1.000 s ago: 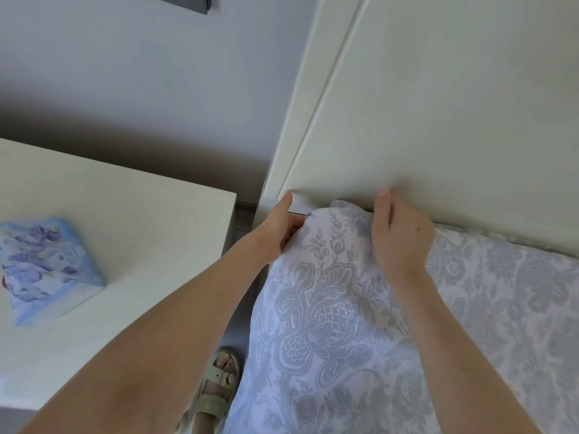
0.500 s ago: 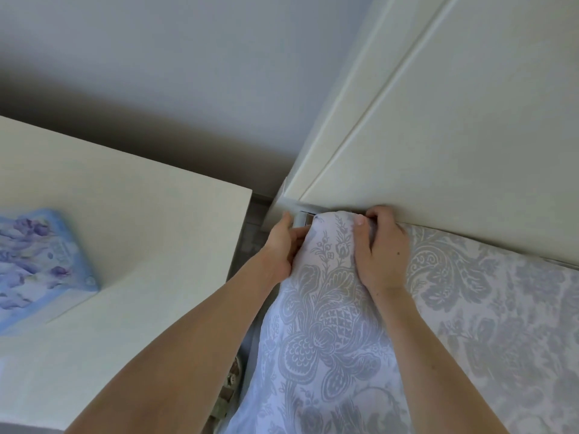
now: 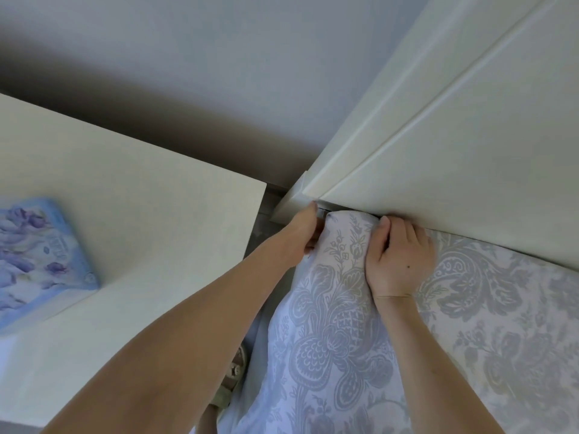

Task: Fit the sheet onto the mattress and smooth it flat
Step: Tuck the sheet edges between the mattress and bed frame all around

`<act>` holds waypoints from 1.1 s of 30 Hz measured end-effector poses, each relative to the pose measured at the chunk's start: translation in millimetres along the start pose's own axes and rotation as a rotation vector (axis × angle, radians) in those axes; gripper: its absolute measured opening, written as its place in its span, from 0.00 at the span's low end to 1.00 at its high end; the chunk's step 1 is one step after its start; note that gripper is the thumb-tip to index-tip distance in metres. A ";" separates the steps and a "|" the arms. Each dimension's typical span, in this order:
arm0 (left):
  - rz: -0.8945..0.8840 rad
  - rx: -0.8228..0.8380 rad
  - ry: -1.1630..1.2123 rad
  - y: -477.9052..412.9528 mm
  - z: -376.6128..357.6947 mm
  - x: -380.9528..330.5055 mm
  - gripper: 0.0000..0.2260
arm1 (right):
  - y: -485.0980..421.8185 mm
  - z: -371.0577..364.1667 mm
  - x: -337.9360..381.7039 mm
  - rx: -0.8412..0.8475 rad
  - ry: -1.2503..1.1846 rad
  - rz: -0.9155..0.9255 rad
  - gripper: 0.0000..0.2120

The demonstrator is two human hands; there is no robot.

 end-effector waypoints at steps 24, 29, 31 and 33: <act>-0.217 0.020 0.081 20.1 7.8 3.5 0.25 | 5.0 1.4 -3.9 -0.018 0.016 -0.017 0.15; -0.141 0.077 -0.028 13.4 -7.9 -2.6 0.26 | 2.8 3.9 -2.4 -0.018 -0.006 -0.026 0.16; -0.044 0.150 0.045 14.3 -12.3 1.7 0.23 | 2.3 8.0 -3.6 -0.032 -0.024 -0.043 0.17; 0.010 0.182 0.091 10.9 -12.2 5.0 0.23 | 2.7 10.7 -4.3 -0.056 -0.045 -0.055 0.19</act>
Point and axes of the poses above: each hand's wrist, its own y-axis away from the middle knuckle, its own z-axis out of the back of the hand, x = y × z, the point moved 7 cm from there along -y, towards the middle knuckle, and after that the axes turned 12 degrees about -x, right-handed, at the moved point
